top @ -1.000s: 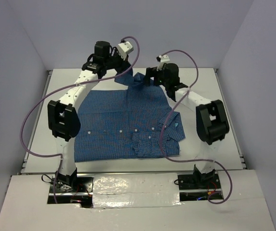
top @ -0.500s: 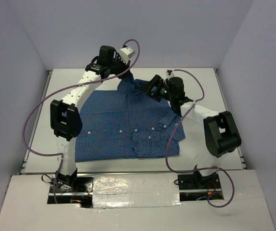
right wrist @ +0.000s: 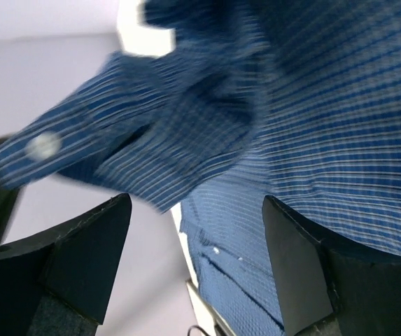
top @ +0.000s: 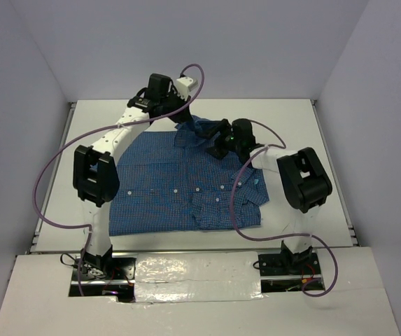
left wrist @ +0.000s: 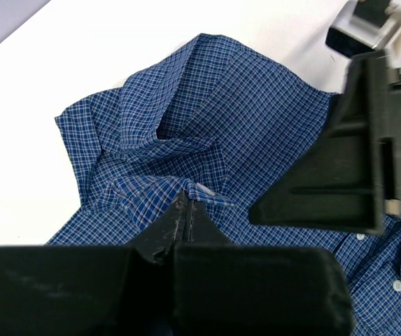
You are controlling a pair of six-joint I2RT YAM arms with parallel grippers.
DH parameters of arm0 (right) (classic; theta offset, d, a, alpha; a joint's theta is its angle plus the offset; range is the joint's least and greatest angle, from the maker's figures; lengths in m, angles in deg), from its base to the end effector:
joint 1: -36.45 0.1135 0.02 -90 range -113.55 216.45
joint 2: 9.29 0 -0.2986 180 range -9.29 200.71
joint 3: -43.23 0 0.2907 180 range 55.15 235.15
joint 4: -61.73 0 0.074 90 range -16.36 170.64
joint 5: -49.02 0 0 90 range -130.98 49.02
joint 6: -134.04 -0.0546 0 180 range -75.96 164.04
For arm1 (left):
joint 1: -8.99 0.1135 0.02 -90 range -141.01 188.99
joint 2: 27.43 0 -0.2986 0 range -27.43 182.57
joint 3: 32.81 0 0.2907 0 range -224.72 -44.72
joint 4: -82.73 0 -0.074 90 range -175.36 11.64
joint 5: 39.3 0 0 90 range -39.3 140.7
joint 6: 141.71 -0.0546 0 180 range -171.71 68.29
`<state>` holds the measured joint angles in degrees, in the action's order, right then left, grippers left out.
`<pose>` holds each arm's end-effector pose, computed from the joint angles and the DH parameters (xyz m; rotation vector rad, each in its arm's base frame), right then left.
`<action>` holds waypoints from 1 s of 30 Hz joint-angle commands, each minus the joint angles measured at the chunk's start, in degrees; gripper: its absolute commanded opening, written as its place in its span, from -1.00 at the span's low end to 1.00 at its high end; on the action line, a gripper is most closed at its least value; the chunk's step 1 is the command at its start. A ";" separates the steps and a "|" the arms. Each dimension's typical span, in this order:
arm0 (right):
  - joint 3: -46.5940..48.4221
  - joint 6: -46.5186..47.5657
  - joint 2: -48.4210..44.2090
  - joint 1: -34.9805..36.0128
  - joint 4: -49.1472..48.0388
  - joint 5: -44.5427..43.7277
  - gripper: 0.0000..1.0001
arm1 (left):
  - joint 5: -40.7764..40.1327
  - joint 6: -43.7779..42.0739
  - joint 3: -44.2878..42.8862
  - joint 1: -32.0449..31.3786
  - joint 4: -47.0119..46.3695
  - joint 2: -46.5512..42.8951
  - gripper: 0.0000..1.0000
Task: Fold and stack the long sleeve shirts
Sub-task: Fold the shirt
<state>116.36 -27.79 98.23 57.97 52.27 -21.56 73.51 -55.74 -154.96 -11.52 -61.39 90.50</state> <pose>0.4246 0.1869 0.1812 0.7343 2.1415 1.3087 0.5130 -0.2145 0.3335 0.6832 2.0191 -0.5923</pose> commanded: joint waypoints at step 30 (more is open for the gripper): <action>13.06 -10.79 18.25 0.81 -7.73 3.69 -0.79 | 1.54 1.76 0.72 0.03 -0.59 -3.94 -1.00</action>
<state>127.66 -37.93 115.50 58.43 48.23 -19.13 73.18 -54.32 -154.06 -11.67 -61.26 89.85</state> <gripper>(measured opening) 0.176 0.032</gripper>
